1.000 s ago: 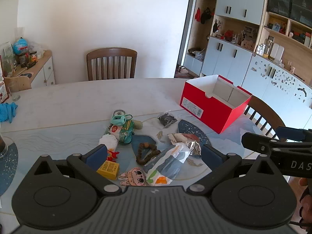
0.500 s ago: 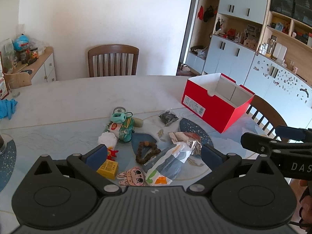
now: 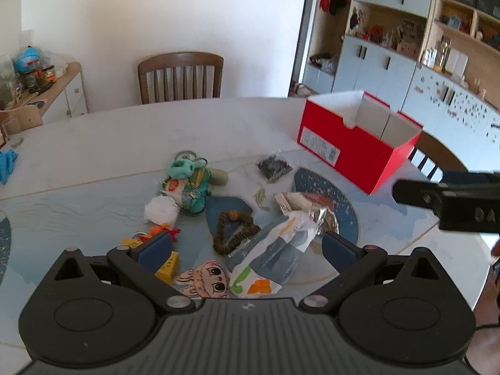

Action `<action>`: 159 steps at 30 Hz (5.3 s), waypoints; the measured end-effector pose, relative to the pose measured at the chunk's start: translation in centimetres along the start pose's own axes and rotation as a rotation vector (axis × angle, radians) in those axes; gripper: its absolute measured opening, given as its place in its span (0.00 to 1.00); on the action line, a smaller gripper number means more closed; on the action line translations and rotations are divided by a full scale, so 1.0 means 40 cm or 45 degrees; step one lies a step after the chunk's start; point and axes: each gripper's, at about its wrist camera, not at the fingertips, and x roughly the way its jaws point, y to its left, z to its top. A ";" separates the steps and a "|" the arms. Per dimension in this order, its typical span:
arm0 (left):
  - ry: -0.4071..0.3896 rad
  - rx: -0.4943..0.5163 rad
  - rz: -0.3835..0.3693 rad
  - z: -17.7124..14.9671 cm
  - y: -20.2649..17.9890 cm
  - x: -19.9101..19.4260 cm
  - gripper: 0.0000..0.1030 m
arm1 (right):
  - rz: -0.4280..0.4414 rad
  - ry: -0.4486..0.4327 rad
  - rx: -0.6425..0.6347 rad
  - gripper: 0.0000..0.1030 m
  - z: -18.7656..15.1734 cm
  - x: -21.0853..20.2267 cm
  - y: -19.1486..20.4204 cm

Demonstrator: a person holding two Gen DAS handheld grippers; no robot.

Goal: Organize objects
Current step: 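Reach the right gripper to the silver foil bag while the left gripper reaches the white plastic bag, then grasp the silver foil bag with the right gripper while the left grasps the white plastic bag, then carry both bags over the red shoebox and open both grippers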

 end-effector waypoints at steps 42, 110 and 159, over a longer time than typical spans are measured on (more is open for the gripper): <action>0.227 0.168 0.089 -0.017 -0.104 0.275 0.32 | 0.273 0.444 -0.088 0.56 -0.011 0.418 -0.021; 0.265 0.289 0.014 0.581 -0.599 0.664 0.30 | 0.088 0.288 -0.103 0.39 0.313 0.514 -0.637; 0.451 0.237 0.071 0.574 -0.611 0.741 0.59 | 0.175 0.432 -0.259 0.63 0.289 0.506 -0.625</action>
